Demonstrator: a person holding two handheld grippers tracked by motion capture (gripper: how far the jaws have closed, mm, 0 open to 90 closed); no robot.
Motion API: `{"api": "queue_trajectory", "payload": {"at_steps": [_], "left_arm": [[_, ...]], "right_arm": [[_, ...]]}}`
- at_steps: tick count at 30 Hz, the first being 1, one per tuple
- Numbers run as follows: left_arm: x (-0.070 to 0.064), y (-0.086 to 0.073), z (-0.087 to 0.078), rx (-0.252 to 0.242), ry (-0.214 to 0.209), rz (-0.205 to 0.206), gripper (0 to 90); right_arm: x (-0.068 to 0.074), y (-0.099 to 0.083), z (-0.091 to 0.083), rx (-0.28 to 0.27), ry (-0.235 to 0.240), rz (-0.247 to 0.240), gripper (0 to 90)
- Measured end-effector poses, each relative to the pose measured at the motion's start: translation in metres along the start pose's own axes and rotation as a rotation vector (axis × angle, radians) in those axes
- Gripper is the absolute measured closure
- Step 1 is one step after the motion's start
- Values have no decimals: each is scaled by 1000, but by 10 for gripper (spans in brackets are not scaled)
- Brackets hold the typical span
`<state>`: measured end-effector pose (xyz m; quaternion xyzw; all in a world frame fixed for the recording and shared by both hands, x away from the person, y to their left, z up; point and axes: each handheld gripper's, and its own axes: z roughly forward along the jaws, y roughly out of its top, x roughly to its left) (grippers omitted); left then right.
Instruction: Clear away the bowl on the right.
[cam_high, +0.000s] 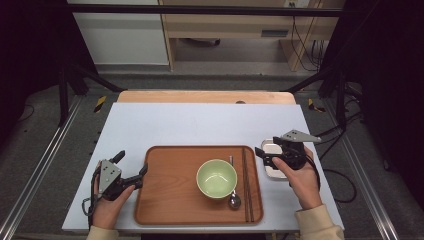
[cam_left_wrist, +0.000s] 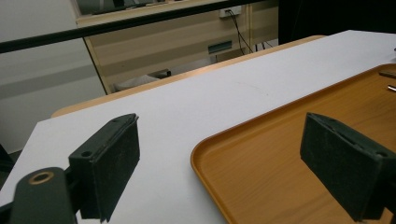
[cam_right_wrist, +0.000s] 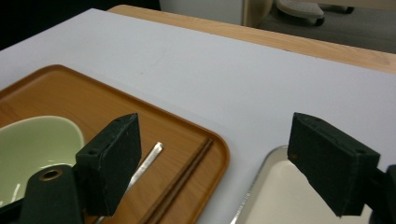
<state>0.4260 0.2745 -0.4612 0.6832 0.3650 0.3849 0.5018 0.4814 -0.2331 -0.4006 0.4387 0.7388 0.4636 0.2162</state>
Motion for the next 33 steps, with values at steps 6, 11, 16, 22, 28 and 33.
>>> {"api": "queue_trajectory", "payload": {"at_steps": [6, 11, 16, 22, 28, 33], "left_arm": [[2, 0, -1, -8, 10, -14, 89], [3, 0, -1, -9, 11, -18, 83], [2, 0, -1, -9, 9, -17, 81], [2, 0, -1, -8, 6, -16, 81], [2, 0, -1, -8, 3, -17, 80], [2, 0, 0, -8, 2, -17, 78]], "right_arm": [[-16, -6, -9, -6, -77, 3, 226], [-33, -12, -21, -14, -127, 43, 263], [-50, -19, -28, -7, -167, 77, 279], [-62, -25, -33, 4, -192, 109, 289], [-72, -31, -37, 11, -206, 152, 312], [-80, -36, -40, 28, -221, 176, 321]]}}
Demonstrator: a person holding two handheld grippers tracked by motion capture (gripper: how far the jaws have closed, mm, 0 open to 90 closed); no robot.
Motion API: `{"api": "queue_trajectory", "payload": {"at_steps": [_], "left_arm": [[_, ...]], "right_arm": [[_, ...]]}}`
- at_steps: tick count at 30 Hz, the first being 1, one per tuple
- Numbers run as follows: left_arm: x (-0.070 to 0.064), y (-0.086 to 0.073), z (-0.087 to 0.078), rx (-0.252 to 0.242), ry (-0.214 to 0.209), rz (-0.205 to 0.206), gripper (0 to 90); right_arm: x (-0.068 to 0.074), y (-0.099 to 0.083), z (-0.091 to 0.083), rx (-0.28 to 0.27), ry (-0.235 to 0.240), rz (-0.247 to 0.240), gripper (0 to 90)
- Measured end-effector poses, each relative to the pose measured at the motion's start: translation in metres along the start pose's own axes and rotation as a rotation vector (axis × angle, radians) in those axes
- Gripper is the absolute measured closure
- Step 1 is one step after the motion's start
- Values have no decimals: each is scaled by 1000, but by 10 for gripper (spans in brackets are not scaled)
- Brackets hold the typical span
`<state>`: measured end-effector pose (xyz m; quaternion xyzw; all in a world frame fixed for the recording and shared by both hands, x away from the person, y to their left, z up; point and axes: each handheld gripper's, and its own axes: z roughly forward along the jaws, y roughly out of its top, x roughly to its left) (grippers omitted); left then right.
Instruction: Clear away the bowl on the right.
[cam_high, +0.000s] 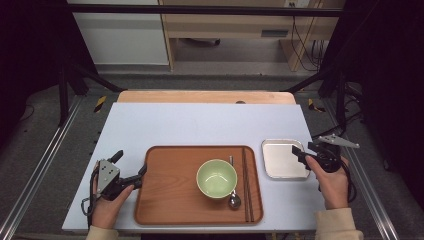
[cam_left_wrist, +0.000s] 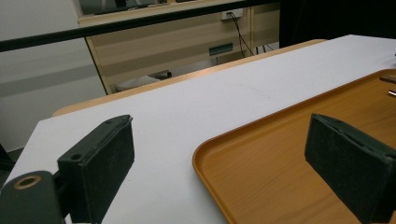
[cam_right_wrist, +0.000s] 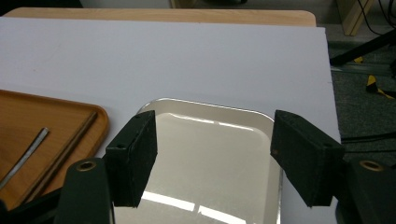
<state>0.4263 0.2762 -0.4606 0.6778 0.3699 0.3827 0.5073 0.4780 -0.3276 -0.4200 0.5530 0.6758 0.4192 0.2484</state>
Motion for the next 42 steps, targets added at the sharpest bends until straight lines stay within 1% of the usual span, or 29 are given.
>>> {"api": "queue_trajectory", "payload": {"at_steps": [6, 12, 15, 17, 23, 26, 34, 35, 36, 37, 40, 42], "left_arm": [[0, 0, 0, 2, -1, 2, 79], [0, 0, 0, 1, -1, 2, 78], [0, 0, 0, 1, -2, 1, 78], [-1, 0, 0, 0, -2, 1, 78], [-1, 0, 0, 2, -4, 0, 79], [-1, 0, 0, 2, -3, 1, 78], [-1, 0, 0, 2, -4, 1, 78], [-1, 0, 0, 3, -5, 2, 79], [-1, 0, 1, 4, -5, 3, 79], [-1, 0, 1, 4, -5, 3, 78], [-1, 0, 1, 4, -6, 4, 79], [-2, 0, 1, 4, -6, 5, 79]], "right_arm": [[-9, -4, 0, 23, -25, 17, 344], [-17, -9, 1, 48, -41, 40, 378], [-21, -11, 1, 48, -46, 51, 406], [-24, -13, 1, 52, -47, 48, 422], [-31, -17, 2, 68, -53, 73, 483], [-34, -20, 3, 87, -66, 85, 509], [-40, -28, 9, 156, -80, 121, 579], [-41, -29, 10, 161, -79, 113, 584], [-41, -30, 11, 166, -75, 132, 591], [-41, -30, 11, 172, -72, 139, 601], [-43, -32, 13, 186, -69, 157, 615], [-44, -33, 14, 189, -62, 154, 625]]}}
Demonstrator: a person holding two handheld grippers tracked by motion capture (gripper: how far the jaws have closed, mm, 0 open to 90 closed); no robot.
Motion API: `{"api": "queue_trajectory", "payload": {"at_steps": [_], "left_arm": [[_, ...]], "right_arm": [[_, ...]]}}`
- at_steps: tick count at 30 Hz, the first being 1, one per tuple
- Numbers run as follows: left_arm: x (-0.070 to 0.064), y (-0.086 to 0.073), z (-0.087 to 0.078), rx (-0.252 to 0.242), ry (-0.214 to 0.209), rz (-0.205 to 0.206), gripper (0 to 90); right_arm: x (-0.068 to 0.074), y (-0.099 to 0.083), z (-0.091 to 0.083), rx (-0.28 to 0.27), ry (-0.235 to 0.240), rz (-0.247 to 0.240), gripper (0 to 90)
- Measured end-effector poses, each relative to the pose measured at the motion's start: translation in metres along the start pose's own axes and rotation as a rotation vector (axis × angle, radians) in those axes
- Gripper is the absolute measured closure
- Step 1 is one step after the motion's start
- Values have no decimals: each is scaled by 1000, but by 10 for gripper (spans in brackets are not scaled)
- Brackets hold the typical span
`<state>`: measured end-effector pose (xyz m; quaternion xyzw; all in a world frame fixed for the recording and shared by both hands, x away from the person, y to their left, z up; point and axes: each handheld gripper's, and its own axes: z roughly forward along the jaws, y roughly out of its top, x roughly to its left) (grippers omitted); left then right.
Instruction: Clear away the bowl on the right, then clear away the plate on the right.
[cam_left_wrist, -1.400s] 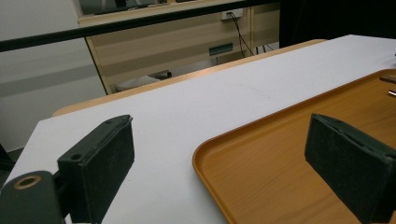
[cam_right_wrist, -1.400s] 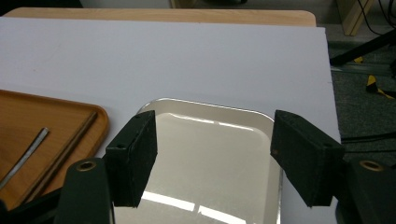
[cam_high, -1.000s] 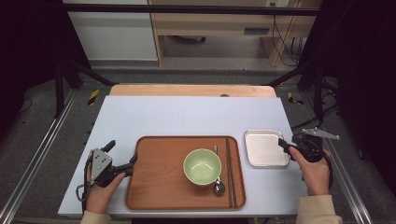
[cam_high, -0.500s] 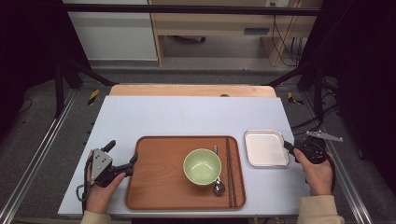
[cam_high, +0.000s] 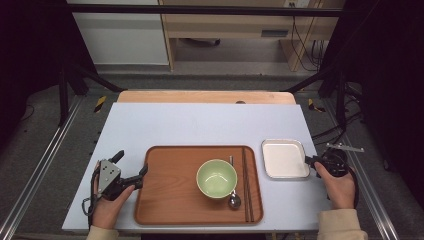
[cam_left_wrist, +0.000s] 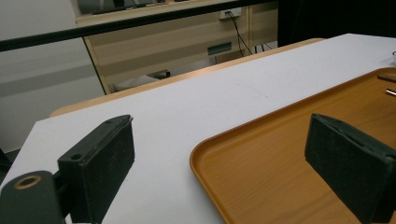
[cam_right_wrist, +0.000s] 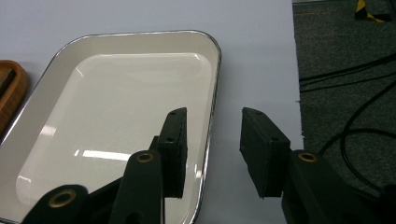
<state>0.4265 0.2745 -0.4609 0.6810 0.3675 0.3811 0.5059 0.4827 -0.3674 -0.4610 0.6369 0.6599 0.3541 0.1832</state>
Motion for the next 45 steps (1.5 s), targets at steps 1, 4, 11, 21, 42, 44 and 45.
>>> {"api": "queue_trajectory", "payload": {"at_steps": [1, 4, 11, 21, 42, 44, 45], "left_arm": [[0, 0, 0, 0, 0, 0, 79], [0, 0, 0, 3, -1, 1, 79], [0, 0, 0, 4, -2, 2, 79], [-1, 0, 1, 7, -3, 4, 80], [-1, -1, 1, 9, -1, 6, 85], [-1, -1, 1, 10, -1, 5, 85], [-1, -1, 1, 10, -1, 5, 85]], "right_arm": [[-1, 0, 1, 0, 1, -1, 633], [0, -1, 2, 15, 14, 15, 661], [-1, -1, 6, 40, 38, 24, 717], [-2, -1, 12, 69, 59, 58, 756], [0, 0, 15, 84, 26, 85, 867], [-1, 1, 14, 73, 37, 93, 885], [-1, 2, 13, 67, 44, 96, 888]]}}
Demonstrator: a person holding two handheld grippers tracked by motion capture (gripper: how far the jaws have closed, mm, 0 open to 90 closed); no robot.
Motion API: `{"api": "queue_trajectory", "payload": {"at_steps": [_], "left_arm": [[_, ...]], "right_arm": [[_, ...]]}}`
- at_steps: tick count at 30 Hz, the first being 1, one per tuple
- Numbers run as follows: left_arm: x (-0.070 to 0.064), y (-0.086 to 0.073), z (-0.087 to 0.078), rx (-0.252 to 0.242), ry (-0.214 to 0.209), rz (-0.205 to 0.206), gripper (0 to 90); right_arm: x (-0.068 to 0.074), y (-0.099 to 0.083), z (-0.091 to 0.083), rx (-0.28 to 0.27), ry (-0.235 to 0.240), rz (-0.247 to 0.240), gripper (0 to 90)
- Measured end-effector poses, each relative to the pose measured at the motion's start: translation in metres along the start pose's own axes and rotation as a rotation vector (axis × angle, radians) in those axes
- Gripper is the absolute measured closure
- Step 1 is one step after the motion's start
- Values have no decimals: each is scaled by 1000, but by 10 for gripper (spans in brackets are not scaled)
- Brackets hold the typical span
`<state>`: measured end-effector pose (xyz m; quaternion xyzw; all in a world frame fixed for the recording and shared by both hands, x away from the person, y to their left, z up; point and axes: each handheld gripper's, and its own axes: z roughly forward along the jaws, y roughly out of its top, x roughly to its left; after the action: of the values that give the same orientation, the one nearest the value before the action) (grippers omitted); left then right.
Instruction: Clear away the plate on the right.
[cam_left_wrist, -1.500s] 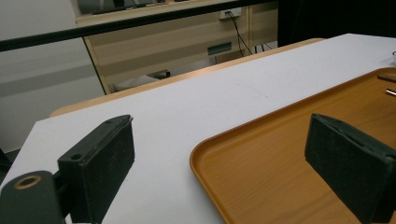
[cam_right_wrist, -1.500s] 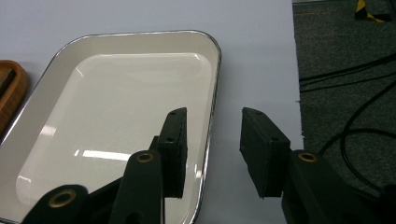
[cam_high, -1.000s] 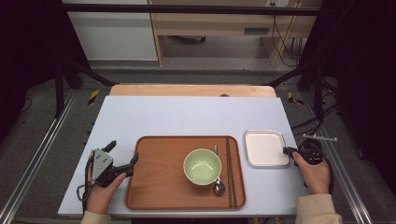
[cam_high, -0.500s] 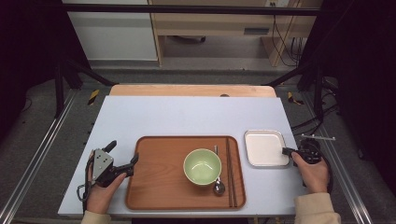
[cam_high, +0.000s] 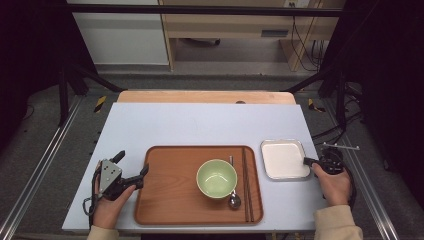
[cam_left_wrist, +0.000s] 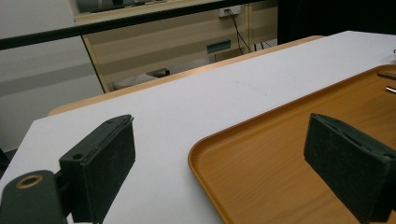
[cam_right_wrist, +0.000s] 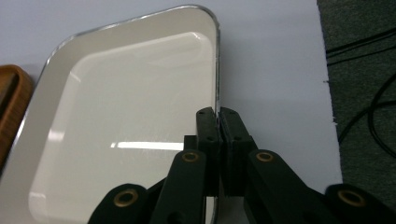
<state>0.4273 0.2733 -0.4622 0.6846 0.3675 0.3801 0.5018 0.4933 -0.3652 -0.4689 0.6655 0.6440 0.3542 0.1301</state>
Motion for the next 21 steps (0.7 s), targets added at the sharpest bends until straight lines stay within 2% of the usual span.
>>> {"api": "queue_trajectory", "payload": {"at_steps": [1, 4, 6, 11, 12, 16, 21], "left_arm": [[0, 0, 0, 0, 0, 0, 85], [0, 0, 0, -5, 1, -4, 86], [0, 0, 0, -6, 1, -4, 86], [0, 0, 0, -7, 3, -5, 88], [0, 0, 0, -8, 3, -5, 88], [0, 0, 0, -9, 2, -7, 87], [2, 1, -2, -19, 13, -14, 83]], "right_arm": [[2, 1, -1, -5, 7, 12, 889], [3, 2, -3, -12, -3, -3, 891], [5, 2, -4, -26, 3, 6, 892], [8, 5, -9, -66, -17, -14, 892], [10, 5, -10, -75, -7, -4, 892], [15, 7, -15, -110, -10, -21, 892], [23, 9, -22, -159, 11, -17, 892]]}}
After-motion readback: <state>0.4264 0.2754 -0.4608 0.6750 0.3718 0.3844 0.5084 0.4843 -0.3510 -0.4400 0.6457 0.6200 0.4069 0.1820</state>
